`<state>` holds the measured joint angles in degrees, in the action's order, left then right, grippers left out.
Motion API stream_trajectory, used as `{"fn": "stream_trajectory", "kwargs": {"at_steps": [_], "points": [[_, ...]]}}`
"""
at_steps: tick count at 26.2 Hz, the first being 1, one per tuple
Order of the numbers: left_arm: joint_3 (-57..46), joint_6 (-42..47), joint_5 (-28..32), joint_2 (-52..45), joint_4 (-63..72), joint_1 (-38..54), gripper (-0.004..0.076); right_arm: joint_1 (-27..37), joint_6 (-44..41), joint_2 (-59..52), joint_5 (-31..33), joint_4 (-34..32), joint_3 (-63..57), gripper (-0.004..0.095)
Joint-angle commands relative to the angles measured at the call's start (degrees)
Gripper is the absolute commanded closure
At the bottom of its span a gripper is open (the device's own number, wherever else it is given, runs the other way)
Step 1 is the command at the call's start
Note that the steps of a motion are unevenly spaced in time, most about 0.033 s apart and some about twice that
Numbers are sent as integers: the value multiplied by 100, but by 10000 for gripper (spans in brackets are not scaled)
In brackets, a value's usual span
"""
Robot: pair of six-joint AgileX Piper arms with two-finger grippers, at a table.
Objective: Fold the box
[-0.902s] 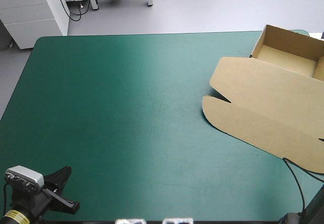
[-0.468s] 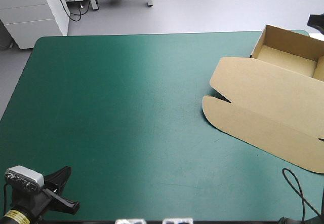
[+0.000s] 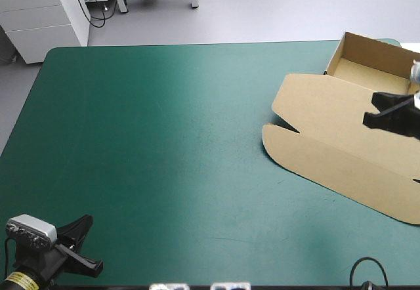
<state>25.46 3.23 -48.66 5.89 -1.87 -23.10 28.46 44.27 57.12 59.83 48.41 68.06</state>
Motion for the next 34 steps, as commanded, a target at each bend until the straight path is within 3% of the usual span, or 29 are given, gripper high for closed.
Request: {"fn": "stream_trajectory", "kwargs": {"at_steps": [1, 6, 12, 17, 21, 34], "points": [[137, 9, 406, 81, -1, -16, 731, 27, 273, -967, -1157, 303, -736, 921], [137, 9, 406, 81, -1, -16, 731, -177, 117, -1856, -1136, -51, -1802, 919], [137, 9, 406, 81, -1, -16, 731, -1333, -50, -2790, -1848, -709, -3141, 915], [137, 9, 406, 81, -1, -16, 731, -1678, -1132, -3875, -2225, -1869, -3857, 915], [137, 9, 406, 81, -1, -16, 731, -1678, -1997, -4757, -2027, -2751, -4248, 916], [133, 55, 416, 81, -13, -16, 731, -2441, -2008, -5054, -2036, -2804, -4323, 916]]}}
